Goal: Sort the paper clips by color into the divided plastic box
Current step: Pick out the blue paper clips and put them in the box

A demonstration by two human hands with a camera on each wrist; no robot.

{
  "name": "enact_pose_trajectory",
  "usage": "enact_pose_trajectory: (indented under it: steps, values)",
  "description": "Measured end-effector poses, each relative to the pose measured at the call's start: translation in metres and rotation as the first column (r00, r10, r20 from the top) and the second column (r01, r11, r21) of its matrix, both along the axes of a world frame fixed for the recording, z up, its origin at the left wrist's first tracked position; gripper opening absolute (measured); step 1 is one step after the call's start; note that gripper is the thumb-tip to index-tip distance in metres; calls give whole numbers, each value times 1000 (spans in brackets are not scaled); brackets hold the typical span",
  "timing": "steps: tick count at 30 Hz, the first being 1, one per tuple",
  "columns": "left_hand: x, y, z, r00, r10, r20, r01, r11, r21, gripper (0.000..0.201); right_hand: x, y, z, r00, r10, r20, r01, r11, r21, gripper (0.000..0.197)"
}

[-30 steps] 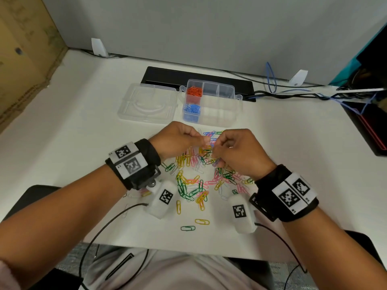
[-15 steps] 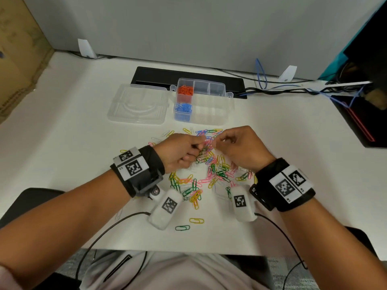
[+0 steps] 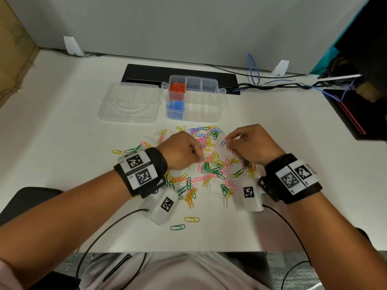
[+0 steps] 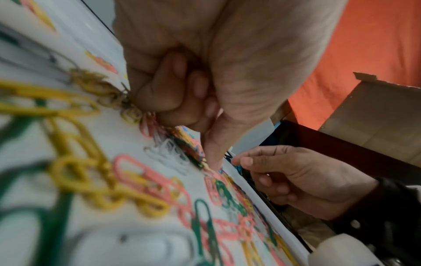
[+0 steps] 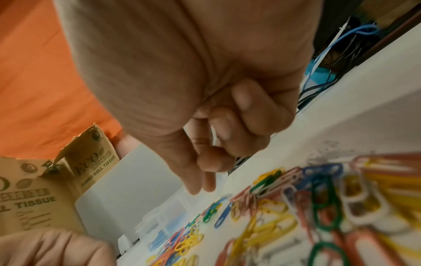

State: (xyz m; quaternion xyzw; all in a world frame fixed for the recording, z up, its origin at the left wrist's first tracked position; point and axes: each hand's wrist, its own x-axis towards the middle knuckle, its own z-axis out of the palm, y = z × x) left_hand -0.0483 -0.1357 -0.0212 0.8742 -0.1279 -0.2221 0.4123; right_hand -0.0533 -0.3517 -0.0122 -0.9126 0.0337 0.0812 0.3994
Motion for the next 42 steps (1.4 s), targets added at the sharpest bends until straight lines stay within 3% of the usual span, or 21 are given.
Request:
enact_pose_trajectory:
  steps: [4, 7, 10, 14, 18, 22, 26, 28, 30, 32, 37, 42]
  values:
    - [4, 0, 8, 999, 15, -41, -16, 999, -29, 11, 1, 0, -1, 1000, -5, -3, 5, 1000, -18, 16]
    - [7, -1, 13, 953, 112, -281, -148, 983, -111, 18, 4, -2, 0, 998, 32, -49, -36, 995, -94, 15]
    - [5, -4, 16, 840, 154, -520, -353, 883, -308, 18, 1, 0, 0, 981, 119, -153, -143, 977, -160, 31]
    - [4, -5, 18, 800, 110, -590, -422, 802, -423, 19, -1, 3, 1, 986, 93, -141, -119, 975, -185, 28]
    - [7, -7, 19, 822, 175, -543, -446, 790, -421, 18, -2, 10, 0, 987, 114, -112, -135, 968, -212, 17]
    - [13, -8, 11, 817, 270, -509, -498, 775, -389, 31, -3, 12, 0, 984, 131, -125, -159, 954, -254, 20]
    - [15, -9, 4, 865, 264, -427, -406, 867, -288, 33, -8, 16, 5, 967, 190, -172, -233, 929, -287, 8]
    - [17, -10, 1, 926, 257, -277, -316, 928, -197, 33, -10, 17, 6, 960, 198, -197, -249, 927, -281, 5]
    - [18, -10, 1, 966, 216, -142, -238, 957, -164, 20, -10, 18, 6, 956, 198, -218, -253, 931, -264, 8]
    - [20, -8, 1, 983, 153, -101, -166, 976, -138, 8, -10, 19, 7, 953, 203, -224, -259, 930, -262, 10]
    - [19, -1, 3, 1000, -11, 14, 9, 996, 93, 20, -11, 21, 5, 964, 225, -140, -254, 937, -240, 8]
    - [20, 4, 11, 997, -71, 39, 64, 986, 155, 15, -11, 22, 6, 963, 251, -99, -264, 951, -162, 21]
